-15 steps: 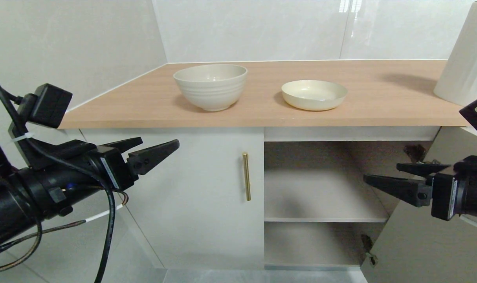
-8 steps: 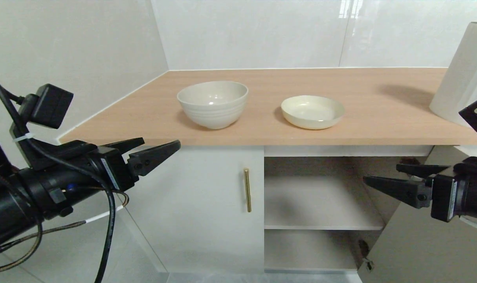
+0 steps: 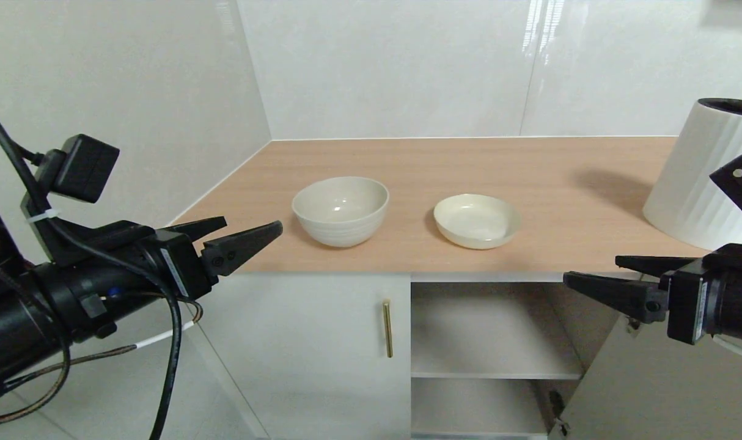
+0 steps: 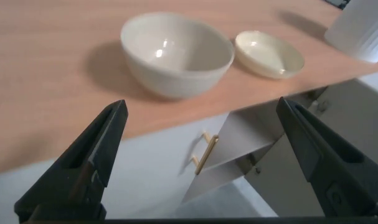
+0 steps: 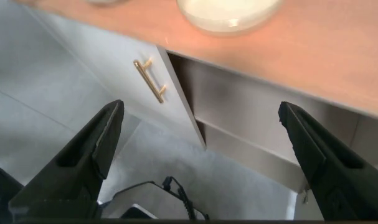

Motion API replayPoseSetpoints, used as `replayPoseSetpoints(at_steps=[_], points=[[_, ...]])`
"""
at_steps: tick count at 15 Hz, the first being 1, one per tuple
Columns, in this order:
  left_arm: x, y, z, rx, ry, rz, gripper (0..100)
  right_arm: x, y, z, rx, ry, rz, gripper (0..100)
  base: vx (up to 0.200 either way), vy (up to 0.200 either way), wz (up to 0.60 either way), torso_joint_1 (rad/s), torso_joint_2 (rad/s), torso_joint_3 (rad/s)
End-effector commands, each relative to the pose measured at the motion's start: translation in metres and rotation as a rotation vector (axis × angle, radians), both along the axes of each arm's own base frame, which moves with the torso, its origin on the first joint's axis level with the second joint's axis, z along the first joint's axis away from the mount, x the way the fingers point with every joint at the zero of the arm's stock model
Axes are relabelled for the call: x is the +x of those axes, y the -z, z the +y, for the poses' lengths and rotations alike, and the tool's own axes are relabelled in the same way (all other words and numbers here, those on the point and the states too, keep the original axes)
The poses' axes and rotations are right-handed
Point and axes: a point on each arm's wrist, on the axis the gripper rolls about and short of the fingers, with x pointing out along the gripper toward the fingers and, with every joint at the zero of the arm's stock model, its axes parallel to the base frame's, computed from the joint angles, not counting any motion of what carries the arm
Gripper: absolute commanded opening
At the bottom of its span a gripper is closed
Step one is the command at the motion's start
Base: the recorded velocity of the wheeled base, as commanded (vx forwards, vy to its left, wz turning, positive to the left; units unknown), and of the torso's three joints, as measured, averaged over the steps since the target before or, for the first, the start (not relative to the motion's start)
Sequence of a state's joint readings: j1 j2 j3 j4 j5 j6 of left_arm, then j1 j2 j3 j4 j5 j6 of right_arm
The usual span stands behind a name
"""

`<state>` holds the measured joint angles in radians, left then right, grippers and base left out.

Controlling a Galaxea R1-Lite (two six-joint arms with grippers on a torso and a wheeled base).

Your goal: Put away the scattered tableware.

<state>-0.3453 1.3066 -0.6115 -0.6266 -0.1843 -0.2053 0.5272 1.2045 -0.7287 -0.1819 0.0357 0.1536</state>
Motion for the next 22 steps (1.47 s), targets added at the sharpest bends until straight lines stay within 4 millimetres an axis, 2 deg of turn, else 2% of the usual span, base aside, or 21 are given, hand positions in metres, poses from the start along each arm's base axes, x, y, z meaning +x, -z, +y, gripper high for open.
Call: replayPoseSetpoints(at_steps=[1, 4, 5, 7, 8, 10, 12, 14, 17, 19, 22], points=[[0.001, 0.0, 0.0, 0.001, 0.0, 0.002, 100, 0.001, 0.0, 0.0, 0.003, -0.001, -0.001, 100, 0.0, 0.0, 0.0, 0.193, -0.48, -0.286], [0.003, -0.004, 0.003, -0.004, -0.023, -0.012, 100, 0.006, 0.001, 0.004, 0.0, -0.001, -0.004, 100, 0.0, 0.0, 0.0, 0.145, -0.35, -0.204], [0.005, -0.011, 0.004, -0.009, -0.031, -0.031, 100, 0.017, -0.002, 0.008, 0.004, 0.009, -0.02, 100, 0.0, 0.0, 0.0, 0.061, -0.11, -0.061], [0.012, -0.03, 0.003, -0.019, -0.037, -0.06, 100, 0.057, -0.013, 0.009, 0.006, 0.092, -0.024, 100, 0.0, 0.0, 0.0, 0.011, -0.04, -0.021], [0.015, -0.037, 0.003, -0.017, -0.045, -0.059, 100, 0.066, -0.017, 0.009, 0.01, 0.105, -0.027, 100, 0.0, 0.0, 0.0, 0.0, 0.0, 0.0], [0.023, -0.063, 0.013, 0.009, -0.1, 0.016, 100, 0.098, -0.035, 0.018, 0.055, 0.141, -0.018, 100, 0.0, 0.0, 0.0, 0.0, 0.0, 0.0], [0.027, -0.058, 0.018, 0.033, -0.12, 0.108, 100, 0.114, -0.032, 0.025, 0.128, 0.171, 0.043, 100, 0.0, 0.0, 0.0, 0.0, 0.0, 0.0], [0.042, -0.054, 0.017, 0.037, -0.181, 0.136, 100, 0.125, -0.024, 0.028, 0.102, 0.26, 0.043, 100, 0.0, 0.0, 0.0, 0.0, 0.0, 0.0], [0.074, -0.041, 0.013, 0.017, -0.334, 0.21, 100, 0.126, -0.018, 0.041, 0.052, 0.336, 0.013, 100, 0.0, 0.0, 0.0, 0.0, 0.0, 0.0], [0.093, -0.023, -0.003, 0.041, -0.372, 0.269, 100, 0.125, -0.014, 0.041, 0.041, 0.34, 0.023, 100, 0.0, 0.0, 0.0, 0.0, 0.0, 0.0], [0.105, -0.005, -0.022, 0.068, -0.357, 0.323, 100, 0.125, -0.011, 0.041, 0.034, 0.34, 0.033, 100, 0.0, 0.0, 0.0, 0.0, 0.0, 0.0]])
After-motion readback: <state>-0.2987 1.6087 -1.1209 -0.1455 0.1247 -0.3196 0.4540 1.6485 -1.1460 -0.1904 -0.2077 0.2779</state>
